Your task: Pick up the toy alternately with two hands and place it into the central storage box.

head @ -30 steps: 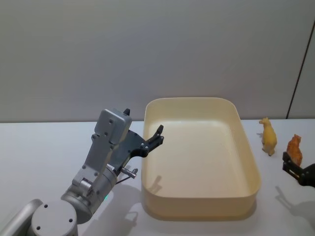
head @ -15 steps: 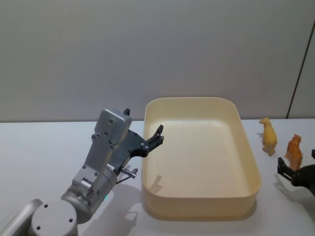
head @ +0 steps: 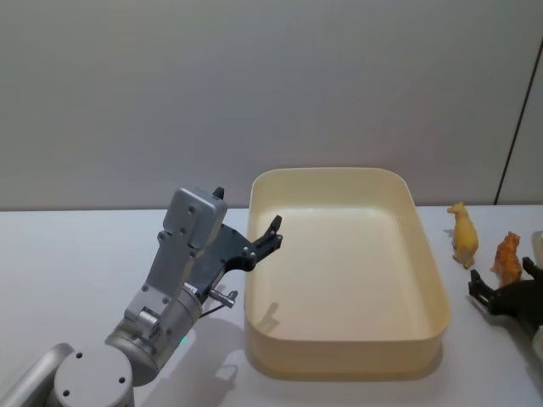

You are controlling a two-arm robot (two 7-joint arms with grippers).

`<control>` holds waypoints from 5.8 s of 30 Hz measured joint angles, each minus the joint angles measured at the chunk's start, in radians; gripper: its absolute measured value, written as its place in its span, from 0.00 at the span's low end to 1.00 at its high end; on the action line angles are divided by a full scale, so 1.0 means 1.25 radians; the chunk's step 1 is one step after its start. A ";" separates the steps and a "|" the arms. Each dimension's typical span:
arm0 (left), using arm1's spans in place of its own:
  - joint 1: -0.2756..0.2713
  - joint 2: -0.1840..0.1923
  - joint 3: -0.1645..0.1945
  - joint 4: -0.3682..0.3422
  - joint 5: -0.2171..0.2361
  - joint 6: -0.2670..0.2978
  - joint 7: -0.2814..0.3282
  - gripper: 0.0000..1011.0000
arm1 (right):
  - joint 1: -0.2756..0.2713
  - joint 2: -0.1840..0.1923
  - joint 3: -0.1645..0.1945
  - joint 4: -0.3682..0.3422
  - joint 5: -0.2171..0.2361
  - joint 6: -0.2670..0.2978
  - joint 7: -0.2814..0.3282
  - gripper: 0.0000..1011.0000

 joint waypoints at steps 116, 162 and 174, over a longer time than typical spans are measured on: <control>0.000 0.000 0.000 0.000 0.000 0.000 0.000 0.99 | 0.065 0.006 0.058 -0.113 0.096 0.004 0.219 0.99; 0.000 0.000 0.000 0.000 0.000 0.000 0.000 0.99 | 0.231 -0.066 -0.006 0.274 -0.031 -0.024 0.171 0.91; 0.000 0.000 0.000 0.000 0.000 0.000 0.000 0.99 | 0.264 -0.082 -0.019 0.329 -0.046 -0.044 0.168 0.59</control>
